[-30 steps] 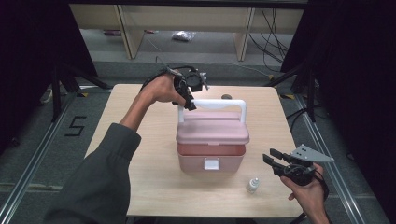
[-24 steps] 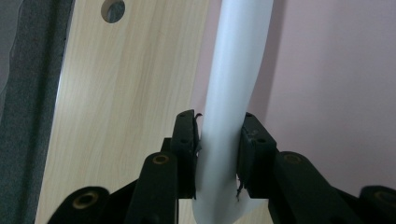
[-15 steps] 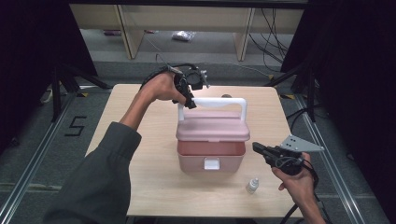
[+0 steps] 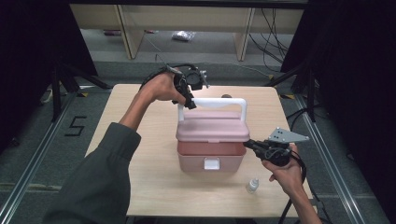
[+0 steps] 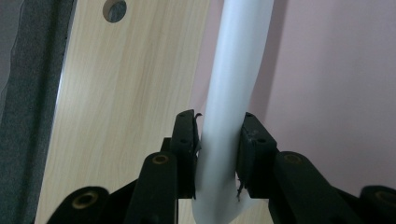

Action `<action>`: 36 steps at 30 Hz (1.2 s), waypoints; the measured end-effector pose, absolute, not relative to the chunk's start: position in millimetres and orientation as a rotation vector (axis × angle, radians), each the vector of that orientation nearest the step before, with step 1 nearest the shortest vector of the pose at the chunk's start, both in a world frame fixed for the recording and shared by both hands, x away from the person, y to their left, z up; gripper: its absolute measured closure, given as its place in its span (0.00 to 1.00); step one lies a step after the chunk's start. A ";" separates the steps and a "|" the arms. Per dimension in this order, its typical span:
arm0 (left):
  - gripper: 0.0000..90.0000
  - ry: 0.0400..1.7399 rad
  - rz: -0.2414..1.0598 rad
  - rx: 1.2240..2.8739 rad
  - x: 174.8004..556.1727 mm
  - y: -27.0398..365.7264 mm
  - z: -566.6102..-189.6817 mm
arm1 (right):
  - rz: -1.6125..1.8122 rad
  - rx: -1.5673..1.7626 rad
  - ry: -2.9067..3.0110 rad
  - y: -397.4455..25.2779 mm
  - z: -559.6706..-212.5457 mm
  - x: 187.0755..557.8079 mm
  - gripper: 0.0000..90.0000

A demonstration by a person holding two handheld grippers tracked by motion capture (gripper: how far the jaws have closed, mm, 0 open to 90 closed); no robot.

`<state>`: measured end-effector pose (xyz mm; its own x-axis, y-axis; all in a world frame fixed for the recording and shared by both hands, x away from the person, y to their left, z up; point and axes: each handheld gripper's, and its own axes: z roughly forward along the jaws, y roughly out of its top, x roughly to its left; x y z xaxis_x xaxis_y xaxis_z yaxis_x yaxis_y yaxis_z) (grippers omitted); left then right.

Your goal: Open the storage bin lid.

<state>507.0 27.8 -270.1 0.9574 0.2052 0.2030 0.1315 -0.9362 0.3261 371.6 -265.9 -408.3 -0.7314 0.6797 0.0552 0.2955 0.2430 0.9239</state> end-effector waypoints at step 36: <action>0.28 0.863 0.509 2.245 462.6 131.1 -292.4 | 1.536 0.874 2.116 -268.4 -395.2 378.8 1.00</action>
